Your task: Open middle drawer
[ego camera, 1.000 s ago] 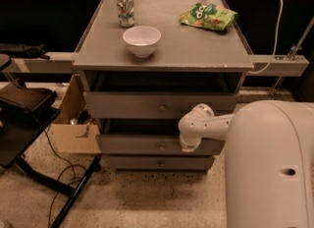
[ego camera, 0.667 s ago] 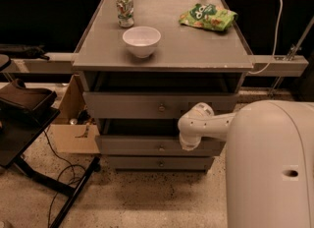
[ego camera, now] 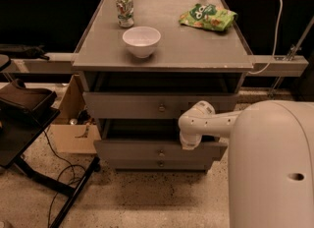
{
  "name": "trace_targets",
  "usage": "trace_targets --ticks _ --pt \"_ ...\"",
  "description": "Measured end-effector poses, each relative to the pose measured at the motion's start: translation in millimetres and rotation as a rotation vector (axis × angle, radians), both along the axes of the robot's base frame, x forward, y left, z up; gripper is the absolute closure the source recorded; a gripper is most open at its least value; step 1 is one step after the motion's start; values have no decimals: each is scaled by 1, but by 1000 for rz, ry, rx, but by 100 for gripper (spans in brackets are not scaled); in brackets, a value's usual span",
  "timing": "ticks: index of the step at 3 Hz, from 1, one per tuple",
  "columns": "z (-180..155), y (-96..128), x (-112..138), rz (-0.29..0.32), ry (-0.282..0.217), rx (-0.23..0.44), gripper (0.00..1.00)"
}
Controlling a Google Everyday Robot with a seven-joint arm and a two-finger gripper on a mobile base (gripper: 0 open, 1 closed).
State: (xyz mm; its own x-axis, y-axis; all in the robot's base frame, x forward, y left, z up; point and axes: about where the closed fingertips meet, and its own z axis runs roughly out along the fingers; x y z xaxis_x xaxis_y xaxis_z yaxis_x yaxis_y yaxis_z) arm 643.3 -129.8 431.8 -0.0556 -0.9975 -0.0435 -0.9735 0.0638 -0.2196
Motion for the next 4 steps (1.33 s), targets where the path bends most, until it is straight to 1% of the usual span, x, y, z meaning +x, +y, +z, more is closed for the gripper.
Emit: trace_targets --ticks 1,2,3,4 --pt "4 -2 -9 3 16 3 100" --pt "6 -6 -23 19 55 -6 100" --pt "6 -6 -23 19 55 -6 100" --pt "6 -6 -23 19 55 -6 86"
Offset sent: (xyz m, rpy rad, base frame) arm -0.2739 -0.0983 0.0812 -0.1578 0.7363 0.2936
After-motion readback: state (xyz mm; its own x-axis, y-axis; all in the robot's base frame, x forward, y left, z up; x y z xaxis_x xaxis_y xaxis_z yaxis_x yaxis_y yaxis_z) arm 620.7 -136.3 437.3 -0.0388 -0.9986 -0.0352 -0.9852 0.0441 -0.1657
